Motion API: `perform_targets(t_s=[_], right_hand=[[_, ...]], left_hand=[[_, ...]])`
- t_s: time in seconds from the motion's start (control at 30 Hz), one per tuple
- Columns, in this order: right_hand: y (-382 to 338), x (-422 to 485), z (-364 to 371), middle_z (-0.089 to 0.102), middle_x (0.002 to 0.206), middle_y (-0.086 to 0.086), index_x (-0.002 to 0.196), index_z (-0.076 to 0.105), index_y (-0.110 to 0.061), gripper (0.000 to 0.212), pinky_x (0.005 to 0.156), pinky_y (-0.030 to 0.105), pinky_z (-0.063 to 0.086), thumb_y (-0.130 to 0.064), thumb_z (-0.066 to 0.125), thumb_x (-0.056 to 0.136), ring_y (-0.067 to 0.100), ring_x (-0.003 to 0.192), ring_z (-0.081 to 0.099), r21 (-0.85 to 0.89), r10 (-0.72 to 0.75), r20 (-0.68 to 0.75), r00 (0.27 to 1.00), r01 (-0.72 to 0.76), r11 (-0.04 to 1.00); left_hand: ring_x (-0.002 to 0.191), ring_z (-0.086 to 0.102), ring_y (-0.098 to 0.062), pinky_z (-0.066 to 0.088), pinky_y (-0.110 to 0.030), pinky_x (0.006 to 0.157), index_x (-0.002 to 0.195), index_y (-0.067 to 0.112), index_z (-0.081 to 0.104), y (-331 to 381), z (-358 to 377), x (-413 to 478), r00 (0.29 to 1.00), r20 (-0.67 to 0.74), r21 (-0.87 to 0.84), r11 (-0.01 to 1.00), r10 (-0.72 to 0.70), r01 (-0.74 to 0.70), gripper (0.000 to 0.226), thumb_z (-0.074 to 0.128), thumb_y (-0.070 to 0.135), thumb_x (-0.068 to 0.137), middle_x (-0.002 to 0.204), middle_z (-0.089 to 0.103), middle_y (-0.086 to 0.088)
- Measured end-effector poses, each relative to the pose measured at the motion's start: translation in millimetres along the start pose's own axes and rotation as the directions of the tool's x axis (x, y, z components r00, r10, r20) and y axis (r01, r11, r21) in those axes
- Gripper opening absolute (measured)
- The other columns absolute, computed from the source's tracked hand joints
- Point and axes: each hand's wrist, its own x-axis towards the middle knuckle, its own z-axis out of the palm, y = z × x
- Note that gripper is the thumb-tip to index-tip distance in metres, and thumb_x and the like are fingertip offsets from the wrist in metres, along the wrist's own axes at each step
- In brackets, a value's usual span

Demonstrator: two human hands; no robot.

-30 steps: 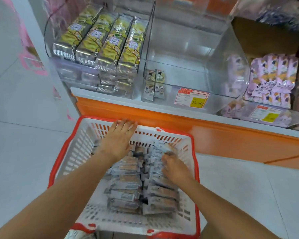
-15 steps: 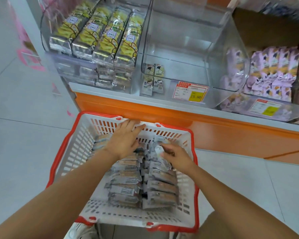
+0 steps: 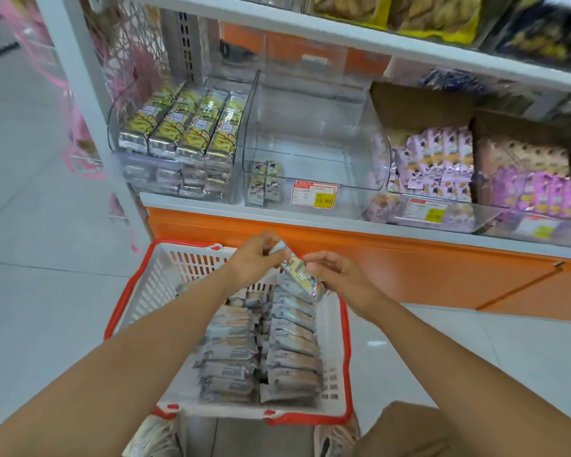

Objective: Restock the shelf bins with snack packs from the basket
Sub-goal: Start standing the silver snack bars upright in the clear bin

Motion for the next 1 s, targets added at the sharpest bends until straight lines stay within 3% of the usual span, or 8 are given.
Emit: perform_targets(t_s=[0.17,0.37,0.5,0.6,0.7,0.8,0.9,1.0], right_hand=[[-16,-18,-6,0.065,0.112,0.004,0.113,0.063,-0.019,0.038,0.075,0.017,0.052,-0.004,0.076,0.08,0.015,0.103,0.062,-0.031,-0.021,-0.022,1.0,0.021,0.999],[-35,-28,-8,0.061,0.113,0.003,0.122,0.055,-0.014,0.048,0.07,0.013,0.051,-0.008,0.077,0.08,0.013,0.104,0.06,0.007,-0.082,-0.245,0.966,0.087,0.996],[-46,-26,5,0.058,0.097,0.007,0.112,0.045,-0.009,0.038,0.056,0.018,0.051,-0.019,0.072,0.086,0.018,0.079,0.06,0.087,-0.043,-0.407,0.912,0.086,0.993],[-56,-25,14,0.067,0.091,0.017,0.103,0.05,-0.004,0.026,0.057,0.027,0.057,-0.019,0.067,0.091,0.02,0.067,0.065,0.167,-0.06,-0.385,0.921,0.133,0.977],[-61,-22,18,0.069,0.099,0.016,0.107,0.058,-0.01,0.02,0.08,0.043,0.059,-0.018,0.066,0.091,0.028,0.088,0.069,0.096,-0.138,-0.347,0.928,0.182,0.979],[-66,-24,22,0.069,0.093,0.006,0.113,0.061,-0.018,0.022,0.086,0.038,0.056,-0.016,0.065,0.092,0.024,0.091,0.069,0.037,-0.196,-0.267,0.944,0.214,0.976],[-73,-26,21,0.068,0.091,0.003,0.115,0.062,-0.019,0.024,0.076,0.026,0.055,-0.013,0.064,0.092,0.012,0.083,0.067,0.011,-0.227,-0.276,0.934,0.239,0.971],[-78,-26,17,0.065,0.087,0.001,0.112,0.061,-0.017,0.023,0.071,0.021,0.051,-0.013,0.067,0.091,0.009,0.079,0.065,-0.046,-0.26,-0.305,0.916,0.258,0.965]], left_hand=[[0.072,0.056,-0.012,0.044,-0.01,0.058,0.106,0.011,0.062,21,-2,-13,0.998,-0.061,-0.079,0.997,-0.01,0.005,0.011,0.059,0.014,0.097,0.088,0.064,-0.005],[0.092,0.058,-0.012,0.047,-0.018,0.07,0.119,0.012,0.069,39,-13,-28,0.982,0.128,0.11,0.986,-0.142,0.128,0.026,0.063,0.019,0.094,0.112,0.067,-0.001],[0.081,0.055,-0.01,0.048,-0.016,0.063,0.105,0.008,0.073,49,-5,-35,0.97,0.173,-0.022,0.984,-0.17,0.177,0.017,0.065,0.011,0.09,0.099,0.067,-0.009],[0.079,0.059,-0.014,0.051,-0.021,0.066,0.108,0.002,0.068,55,-3,-38,0.969,0.172,-0.057,0.981,-0.175,0.187,0.027,0.073,0.004,0.082,0.097,0.068,-0.016],[0.077,0.065,-0.018,0.056,-0.025,0.069,0.106,0.002,0.063,63,0,-43,0.983,0.136,-0.128,0.982,-0.123,0.141,0.033,0.079,0.0,0.077,0.089,0.069,-0.01],[0.076,0.068,-0.015,0.057,-0.022,0.069,0.107,0.002,0.064,68,1,-46,0.993,0.108,-0.155,0.986,-0.045,0.061,0.029,0.076,0.001,0.08,0.09,0.067,-0.008],[0.083,0.069,-0.019,0.058,-0.026,0.078,0.11,0.002,0.066,71,-1,-48,0.99,0.144,-0.166,0.986,-0.002,0.026,0.018,0.063,0.011,0.094,0.095,0.069,-0.01],[0.077,0.07,-0.019,0.059,-0.029,0.075,0.109,0.004,0.064,73,-3,-45,0.996,0.087,-0.252,0.966,-0.034,0.055,0.025,0.046,0.02,0.104,0.095,0.072,-0.012]])
